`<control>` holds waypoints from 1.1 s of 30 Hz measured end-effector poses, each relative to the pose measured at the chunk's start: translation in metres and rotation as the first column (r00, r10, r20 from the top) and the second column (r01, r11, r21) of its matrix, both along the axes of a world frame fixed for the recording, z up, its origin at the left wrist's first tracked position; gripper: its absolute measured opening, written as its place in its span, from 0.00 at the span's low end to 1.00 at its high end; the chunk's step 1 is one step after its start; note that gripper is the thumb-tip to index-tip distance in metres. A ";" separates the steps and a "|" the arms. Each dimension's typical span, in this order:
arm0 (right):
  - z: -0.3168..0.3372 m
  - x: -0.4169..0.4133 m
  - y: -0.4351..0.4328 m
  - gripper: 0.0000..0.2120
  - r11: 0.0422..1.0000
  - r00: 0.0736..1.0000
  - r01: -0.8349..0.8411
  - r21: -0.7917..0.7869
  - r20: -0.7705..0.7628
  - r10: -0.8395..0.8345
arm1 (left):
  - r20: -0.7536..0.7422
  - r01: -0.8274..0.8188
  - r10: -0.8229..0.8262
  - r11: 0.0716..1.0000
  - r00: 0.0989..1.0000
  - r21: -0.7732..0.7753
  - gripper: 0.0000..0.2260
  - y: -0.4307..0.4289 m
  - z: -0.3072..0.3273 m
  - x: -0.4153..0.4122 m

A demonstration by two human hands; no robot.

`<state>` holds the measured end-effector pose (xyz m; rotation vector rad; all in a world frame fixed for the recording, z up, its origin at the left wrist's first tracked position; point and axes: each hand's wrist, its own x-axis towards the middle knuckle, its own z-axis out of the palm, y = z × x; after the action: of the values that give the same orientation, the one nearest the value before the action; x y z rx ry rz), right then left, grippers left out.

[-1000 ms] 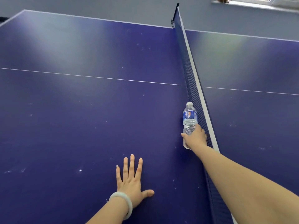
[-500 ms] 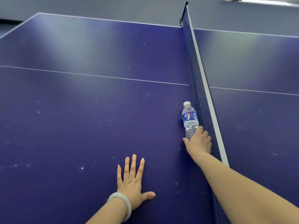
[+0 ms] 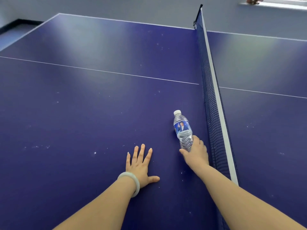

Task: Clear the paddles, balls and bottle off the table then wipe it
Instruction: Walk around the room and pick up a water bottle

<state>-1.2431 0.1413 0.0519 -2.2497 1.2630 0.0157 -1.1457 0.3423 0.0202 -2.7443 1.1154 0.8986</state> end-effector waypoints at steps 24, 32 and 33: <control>0.085 0.080 0.398 0.26 0.646 0.905 -0.385 0.659 0.407 0.123 | -0.271 -0.777 0.742 0.505 0.613 -0.377 0.19 0.426 0.133 0.011; 0.105 0.111 0.614 0.30 0.529 0.825 -0.565 0.633 0.437 0.359 | -0.199 -0.879 0.911 0.261 0.361 -0.400 0.17 0.643 0.146 -0.019; 0.106 0.115 0.637 0.30 0.512 0.817 -0.577 0.636 0.441 0.373 | -0.195 -0.887 0.925 0.228 0.326 -0.402 0.17 0.663 0.148 -0.020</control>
<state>-1.1281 0.7778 0.1584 -1.6842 0.3118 0.3869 -1.1655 1.0053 0.1678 -3.7308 -0.6777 0.4932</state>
